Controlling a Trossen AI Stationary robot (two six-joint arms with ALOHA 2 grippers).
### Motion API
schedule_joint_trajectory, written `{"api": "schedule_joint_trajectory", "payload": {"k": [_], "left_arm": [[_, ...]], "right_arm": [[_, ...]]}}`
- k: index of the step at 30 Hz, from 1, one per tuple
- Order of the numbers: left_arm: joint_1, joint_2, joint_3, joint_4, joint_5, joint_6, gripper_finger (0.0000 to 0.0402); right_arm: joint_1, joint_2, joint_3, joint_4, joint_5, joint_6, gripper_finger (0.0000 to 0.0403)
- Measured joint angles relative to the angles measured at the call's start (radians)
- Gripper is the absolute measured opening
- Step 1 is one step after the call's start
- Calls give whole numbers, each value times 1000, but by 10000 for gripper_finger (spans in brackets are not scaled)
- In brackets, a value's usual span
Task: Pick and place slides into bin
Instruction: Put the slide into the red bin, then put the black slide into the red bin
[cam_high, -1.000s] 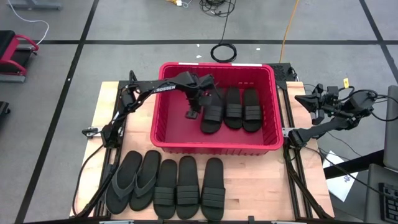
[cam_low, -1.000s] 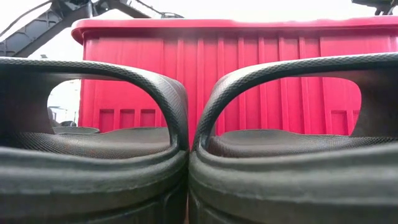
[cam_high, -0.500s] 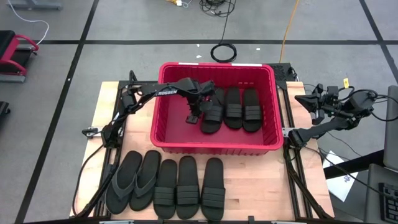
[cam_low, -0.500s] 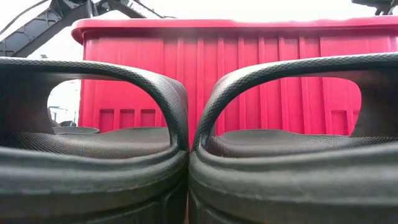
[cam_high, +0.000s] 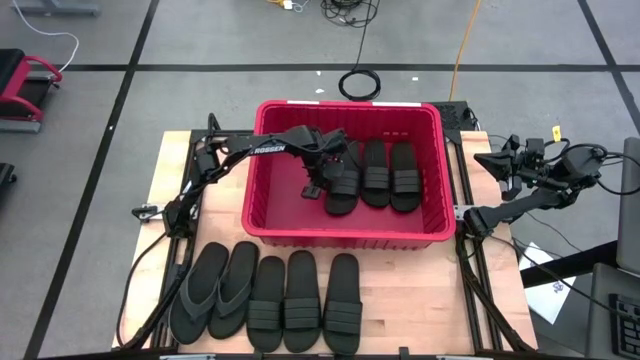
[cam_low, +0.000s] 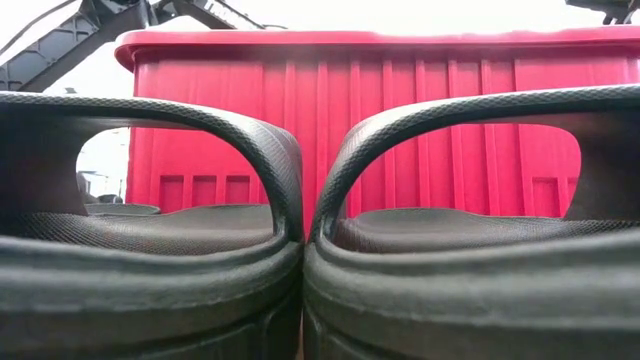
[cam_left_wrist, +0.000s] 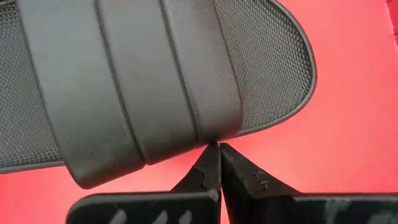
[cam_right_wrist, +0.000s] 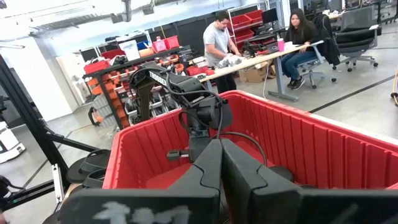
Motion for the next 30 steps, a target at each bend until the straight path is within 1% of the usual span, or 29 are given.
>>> {"api": "schedule_joint_trajectory", "payload": {"k": [4,8,11,14,18,21,24,27,30], "left_arm": [[0,0,0,-24,-11,4,0],[10,-20,12,-175,-22,25,0],[15,-85,28,-237,-60,26,0],[13,-181,55,-243,-76,27,0],[-2,-320,135,-199,-73,-8,0],[-25,-423,196,-117,-57,-74,0],[-54,-521,220,28,-5,-214,1],[-78,-593,220,154,88,-384,0],[-122,-628,220,195,139,-473,0]], "right_arm": [[0,0,0,0,0,-3,0],[0,0,0,-1,-4,-3,0],[0,0,0,-2,-5,-3,0],[0,0,0,-4,-5,-3,0],[0,0,0,0,-5,-3,0],[0,0,0,0,-6,2,0],[0,0,0,0,-8,6,0],[0,0,0,0,-8,-19,0],[0,0,0,0,-8,-60,0]]}}
